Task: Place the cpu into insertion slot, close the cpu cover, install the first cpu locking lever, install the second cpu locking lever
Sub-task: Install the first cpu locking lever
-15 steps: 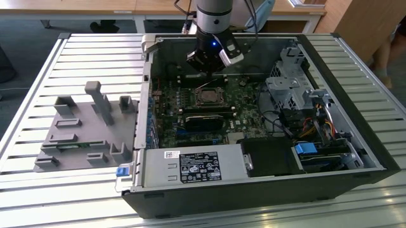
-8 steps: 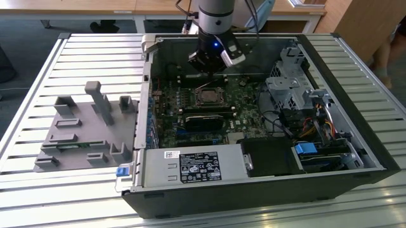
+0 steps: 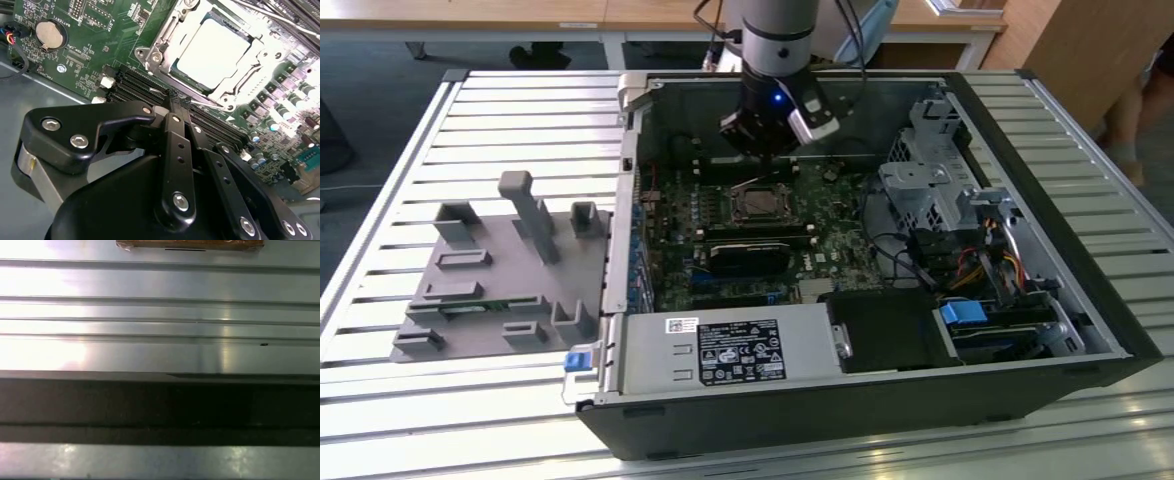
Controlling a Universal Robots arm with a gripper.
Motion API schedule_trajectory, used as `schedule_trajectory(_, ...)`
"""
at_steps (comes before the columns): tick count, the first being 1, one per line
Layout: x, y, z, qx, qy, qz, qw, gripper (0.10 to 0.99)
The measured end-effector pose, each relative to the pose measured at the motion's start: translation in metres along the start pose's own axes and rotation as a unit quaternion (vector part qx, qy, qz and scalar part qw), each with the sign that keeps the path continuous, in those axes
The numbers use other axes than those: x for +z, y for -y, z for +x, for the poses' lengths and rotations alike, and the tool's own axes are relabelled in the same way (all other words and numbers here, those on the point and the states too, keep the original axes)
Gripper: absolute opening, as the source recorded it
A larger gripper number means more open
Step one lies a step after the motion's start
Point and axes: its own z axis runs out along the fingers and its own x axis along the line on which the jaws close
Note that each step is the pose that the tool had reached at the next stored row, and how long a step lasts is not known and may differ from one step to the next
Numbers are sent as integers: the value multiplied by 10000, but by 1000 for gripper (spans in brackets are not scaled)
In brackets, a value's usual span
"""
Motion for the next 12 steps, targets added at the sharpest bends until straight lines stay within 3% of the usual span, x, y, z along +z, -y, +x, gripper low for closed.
schedule_trajectory(12, 121, -3, -34, -2, 0, 17, 10000, 106)
